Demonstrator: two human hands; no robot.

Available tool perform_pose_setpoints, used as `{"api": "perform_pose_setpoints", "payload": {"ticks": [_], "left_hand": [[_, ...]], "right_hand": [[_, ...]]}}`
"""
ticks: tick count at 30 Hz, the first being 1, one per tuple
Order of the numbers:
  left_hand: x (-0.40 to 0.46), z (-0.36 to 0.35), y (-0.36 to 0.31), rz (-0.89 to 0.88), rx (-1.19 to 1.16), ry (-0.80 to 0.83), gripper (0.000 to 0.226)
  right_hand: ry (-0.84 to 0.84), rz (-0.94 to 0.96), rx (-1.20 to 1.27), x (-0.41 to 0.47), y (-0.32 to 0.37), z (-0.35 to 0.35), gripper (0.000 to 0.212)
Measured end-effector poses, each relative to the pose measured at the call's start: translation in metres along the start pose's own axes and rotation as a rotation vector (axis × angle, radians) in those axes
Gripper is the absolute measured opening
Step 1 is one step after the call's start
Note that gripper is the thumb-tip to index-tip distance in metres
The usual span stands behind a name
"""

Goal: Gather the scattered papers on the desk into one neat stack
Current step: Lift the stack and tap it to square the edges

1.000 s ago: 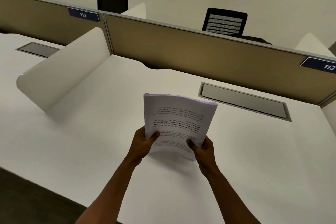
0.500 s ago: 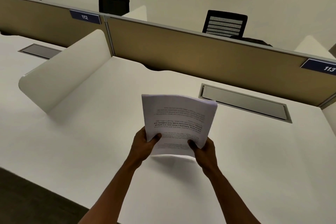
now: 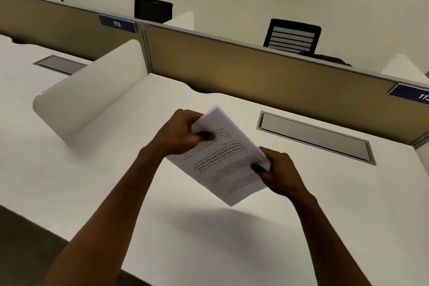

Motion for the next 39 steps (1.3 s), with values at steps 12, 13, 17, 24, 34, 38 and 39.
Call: {"api": "perform_pose_setpoints", "payload": {"ticks": [12, 13, 17, 24, 34, 38, 39], "left_hand": [[-0.055, -0.052, 0.101, 0.338, -0.629, -0.257, 0.034], [-0.059, -0.058, 0.108, 0.352, -0.661, -0.264, 0.033], [-0.080, -0.082, 0.134, 0.424, -0.782, -0.269, 0.031], [-0.089, -0.092, 0.146, 0.463, -0.806, -0.279, 0.023], [-0.090, -0.102, 0.150, 0.509, -0.823, -0.326, 0.016], [-0.090, -0.099, 0.146, 0.514, -0.778, -0.290, 0.035], [-0.089, -0.093, 0.143, 0.496, -0.715, -0.292, 0.054]], "right_hand": [[-0.073, -0.319, 0.989, -0.020, -0.051, -0.032, 0.035], [-0.115, -0.340, 0.994, -0.021, -0.052, -0.038, 0.030], [-0.139, -0.411, 0.912, -0.027, -0.059, -0.066, 0.029], [-0.165, -0.409, 0.900, -0.029, -0.060, -0.075, 0.030], [-0.152, -0.436, 0.809, -0.031, -0.064, -0.088, 0.031], [-0.153, -0.436, 0.771, -0.028, -0.061, -0.088, 0.028], [-0.150, -0.424, 0.751, -0.026, -0.060, -0.084, 0.027]]}}
Point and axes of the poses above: each hand's wrist, its own x-axis towards the middle knuckle, its own z-axis out of the back of the hand, y = z × x, the point moved 1 cm from there along x, towards the middle knuckle, and after that the axes turned 2 degrees about -z, right-handed, at the moved point
